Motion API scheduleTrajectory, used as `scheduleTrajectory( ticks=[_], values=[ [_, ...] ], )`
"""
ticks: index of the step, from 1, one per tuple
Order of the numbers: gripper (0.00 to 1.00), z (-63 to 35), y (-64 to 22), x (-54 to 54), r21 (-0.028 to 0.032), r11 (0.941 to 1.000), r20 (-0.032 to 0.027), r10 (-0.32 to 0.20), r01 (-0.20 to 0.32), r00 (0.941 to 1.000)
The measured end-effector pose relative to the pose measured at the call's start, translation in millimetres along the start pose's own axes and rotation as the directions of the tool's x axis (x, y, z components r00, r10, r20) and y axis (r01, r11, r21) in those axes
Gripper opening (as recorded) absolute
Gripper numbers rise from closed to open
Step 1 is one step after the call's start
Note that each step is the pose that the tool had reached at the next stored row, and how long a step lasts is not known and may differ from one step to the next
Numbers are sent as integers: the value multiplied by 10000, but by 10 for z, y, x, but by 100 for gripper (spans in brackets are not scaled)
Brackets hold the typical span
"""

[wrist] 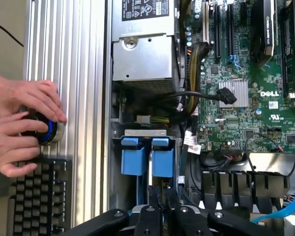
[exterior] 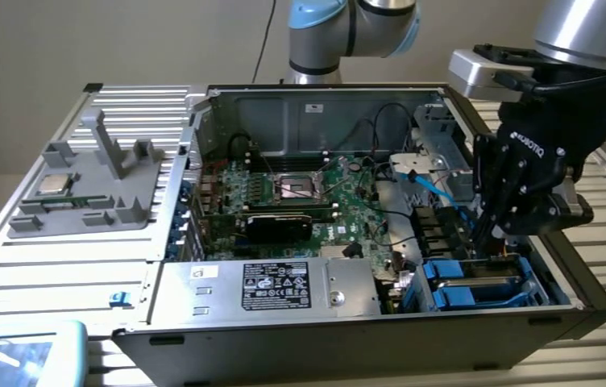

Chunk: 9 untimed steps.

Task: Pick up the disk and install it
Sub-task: 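Insert the first disk wire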

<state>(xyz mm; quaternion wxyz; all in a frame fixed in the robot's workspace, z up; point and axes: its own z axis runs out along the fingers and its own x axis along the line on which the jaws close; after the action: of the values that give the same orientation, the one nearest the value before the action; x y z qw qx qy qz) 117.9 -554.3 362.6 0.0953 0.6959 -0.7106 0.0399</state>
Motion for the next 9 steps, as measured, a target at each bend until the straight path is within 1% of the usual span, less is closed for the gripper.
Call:
scheduleTrajectory(
  ticks=[1, 2, 7, 8, 9],
  values=[
    [16, 8, 0, 15, 0, 10000, 43, -4, 4, 10000],
    [16, 16, 0, 34, -1, 10000, 128, -12, 12, 9999],
    [16, 51, 9, 96, -7, 10000, 730, -59, 59, 9973],
    [16, 55, 9, 110, -7, 10000, 775, -62, 63, 9970],
    [16, 58, 9, 123, -8, 10000, 792, -64, 65, 9968]
  ],
)
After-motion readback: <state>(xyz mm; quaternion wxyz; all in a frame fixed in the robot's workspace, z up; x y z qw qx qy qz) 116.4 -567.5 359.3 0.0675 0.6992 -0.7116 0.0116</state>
